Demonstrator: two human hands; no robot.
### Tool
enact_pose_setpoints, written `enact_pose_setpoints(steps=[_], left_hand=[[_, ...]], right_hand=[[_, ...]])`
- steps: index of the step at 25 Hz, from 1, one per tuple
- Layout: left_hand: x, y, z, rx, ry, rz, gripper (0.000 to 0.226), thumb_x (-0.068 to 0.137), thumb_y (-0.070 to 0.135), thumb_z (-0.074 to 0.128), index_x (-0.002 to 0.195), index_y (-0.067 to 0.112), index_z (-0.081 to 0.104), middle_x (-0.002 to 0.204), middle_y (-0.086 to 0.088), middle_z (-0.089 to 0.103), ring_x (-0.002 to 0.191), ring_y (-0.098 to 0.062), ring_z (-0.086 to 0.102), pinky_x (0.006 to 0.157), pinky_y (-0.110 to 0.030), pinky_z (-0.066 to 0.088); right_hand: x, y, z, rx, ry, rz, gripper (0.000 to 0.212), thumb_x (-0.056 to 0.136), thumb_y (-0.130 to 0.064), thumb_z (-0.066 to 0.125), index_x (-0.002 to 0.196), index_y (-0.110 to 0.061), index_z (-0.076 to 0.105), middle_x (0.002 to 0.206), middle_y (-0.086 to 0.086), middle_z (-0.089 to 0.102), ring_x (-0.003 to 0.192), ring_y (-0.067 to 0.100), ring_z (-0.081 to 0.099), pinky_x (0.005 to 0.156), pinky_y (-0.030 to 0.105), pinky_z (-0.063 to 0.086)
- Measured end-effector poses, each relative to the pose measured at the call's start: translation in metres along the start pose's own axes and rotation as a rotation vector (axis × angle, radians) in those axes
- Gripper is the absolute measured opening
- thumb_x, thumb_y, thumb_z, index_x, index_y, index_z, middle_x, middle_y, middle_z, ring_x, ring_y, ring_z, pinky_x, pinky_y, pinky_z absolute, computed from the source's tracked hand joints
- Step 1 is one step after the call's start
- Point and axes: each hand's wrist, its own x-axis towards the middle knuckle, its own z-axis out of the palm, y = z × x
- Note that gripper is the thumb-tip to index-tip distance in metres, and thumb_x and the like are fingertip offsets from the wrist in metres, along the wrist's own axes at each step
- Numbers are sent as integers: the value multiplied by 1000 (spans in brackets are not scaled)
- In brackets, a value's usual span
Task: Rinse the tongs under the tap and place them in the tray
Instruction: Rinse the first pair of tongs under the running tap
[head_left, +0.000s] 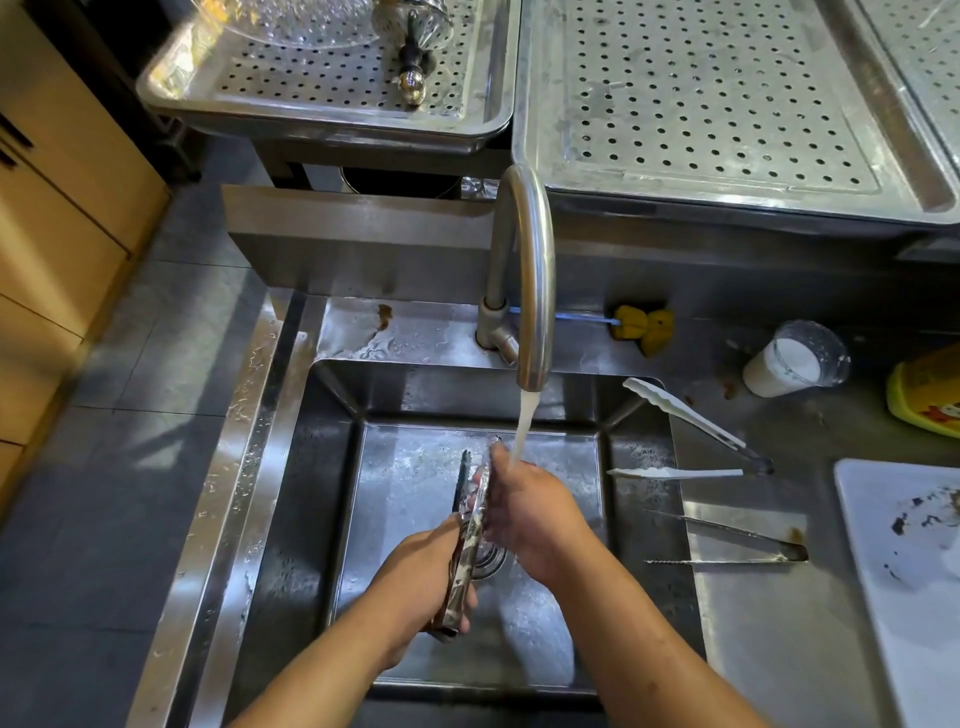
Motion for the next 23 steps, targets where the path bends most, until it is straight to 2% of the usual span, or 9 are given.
enact_pose_setpoints(steps=[3,7,10,12,13,15,18,21,23], left_hand=[[0,-1,-1,-3,1,4,65,87,81,52,78,20,72,62,-12,70,47,-25,61,43,-24,46],[-2,2,-2,36,38,40,56,82,79,53,64,30,74,58,-1,68,49,-17,63,50,-27,50],[0,4,1,132,187,75,51,94,73,47,65,40,74,51,16,69,46,-2,64,57,-26,48],[3,4,2,255,276,134,49,101,67,43,70,45,72,56,24,70,58,-6,67,60,-29,47],[5,4,3,308,275,157,44,101,67,42,74,47,72,61,24,72,65,-10,69,61,-31,49],[10,6,5,358,250,168,40,97,66,48,82,39,74,69,18,76,70,-12,73,65,-36,58],[15,9,6,356,179,178,30,85,59,71,89,30,70,70,9,74,50,-2,67,42,-24,50],[20,20,9,246,54,195,31,83,41,84,105,28,67,79,2,77,51,-4,67,39,-15,44],[28,32,15,139,-18,198,27,91,31,80,110,15,69,69,0,76,47,-11,63,39,-19,45]], right_hand=[[0,-2,0,2,-46,-13,18,105,-26,59,102,-9,61,83,12,72,73,29,56,58,34,48],[3,-3,1,-65,61,-24,23,105,-32,57,97,-12,64,69,4,72,52,14,55,49,28,43],[3,4,1,-178,68,-56,12,101,-28,63,98,-17,66,81,3,65,64,13,61,58,30,49],[-2,13,5,-242,97,-16,11,102,-28,60,104,-20,67,93,6,68,79,18,67,60,31,54],[-6,18,8,-242,88,30,14,104,-29,56,106,-19,66,92,6,70,74,17,69,54,28,55],[-15,27,12,-165,48,121,21,106,-30,49,107,-16,64,77,5,72,58,16,70,45,26,53],[-23,34,5,11,46,211,27,108,-25,42,113,-12,65,79,9,77,60,24,72,50,32,57],[-29,36,-9,44,37,280,37,107,-29,43,111,-7,73,76,8,72,49,15,55,42,23,42],[-34,34,-16,92,-9,327,38,104,-42,53,100,-12,76,75,6,65,46,12,45,38,20,34]])
